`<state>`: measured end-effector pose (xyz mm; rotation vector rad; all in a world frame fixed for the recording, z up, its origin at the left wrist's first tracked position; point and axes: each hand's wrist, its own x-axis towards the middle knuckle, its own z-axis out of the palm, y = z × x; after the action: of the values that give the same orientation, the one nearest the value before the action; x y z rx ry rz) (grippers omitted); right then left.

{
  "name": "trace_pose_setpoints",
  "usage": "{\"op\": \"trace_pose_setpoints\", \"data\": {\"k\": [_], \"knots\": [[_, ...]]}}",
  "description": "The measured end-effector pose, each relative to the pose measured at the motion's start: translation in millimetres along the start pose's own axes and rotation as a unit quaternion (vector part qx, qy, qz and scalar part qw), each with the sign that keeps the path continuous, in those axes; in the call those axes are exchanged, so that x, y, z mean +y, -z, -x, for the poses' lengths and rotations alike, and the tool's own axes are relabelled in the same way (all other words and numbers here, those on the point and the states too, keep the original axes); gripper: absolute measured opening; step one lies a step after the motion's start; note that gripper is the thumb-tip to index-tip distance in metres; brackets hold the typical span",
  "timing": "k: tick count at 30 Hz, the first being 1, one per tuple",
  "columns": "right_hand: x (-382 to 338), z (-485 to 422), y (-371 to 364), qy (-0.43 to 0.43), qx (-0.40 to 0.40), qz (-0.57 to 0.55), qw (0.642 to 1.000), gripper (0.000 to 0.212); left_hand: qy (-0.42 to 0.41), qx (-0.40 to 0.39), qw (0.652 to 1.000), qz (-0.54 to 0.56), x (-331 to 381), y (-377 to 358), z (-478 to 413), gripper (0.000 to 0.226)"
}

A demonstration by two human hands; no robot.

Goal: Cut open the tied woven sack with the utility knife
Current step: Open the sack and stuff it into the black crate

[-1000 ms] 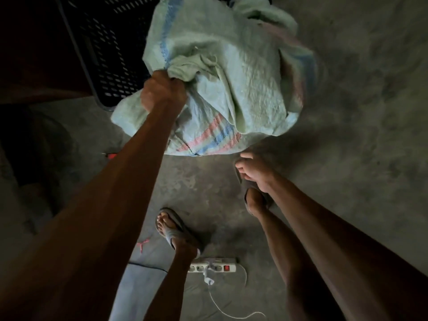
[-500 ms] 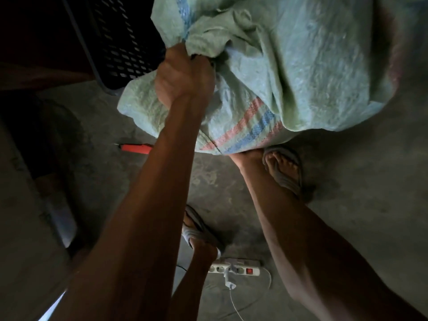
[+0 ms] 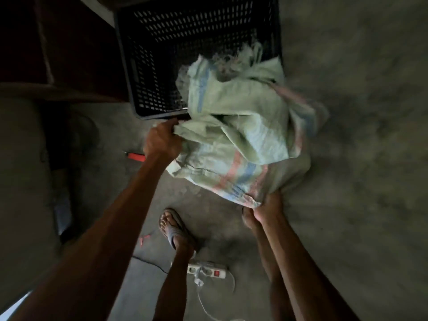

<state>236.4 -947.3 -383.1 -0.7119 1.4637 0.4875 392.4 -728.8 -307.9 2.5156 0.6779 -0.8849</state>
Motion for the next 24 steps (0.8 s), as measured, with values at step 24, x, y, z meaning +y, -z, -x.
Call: {"op": "trace_pose_setpoints", "data": {"k": [24], "knots": [[-159.4, 367.6, -261.3, 0.44, -0.016, 0.244, 0.864, 0.03, 0.005, 0.085, 0.89, 0.448, 7.5, 235.8, 79.7, 0.013]]}}
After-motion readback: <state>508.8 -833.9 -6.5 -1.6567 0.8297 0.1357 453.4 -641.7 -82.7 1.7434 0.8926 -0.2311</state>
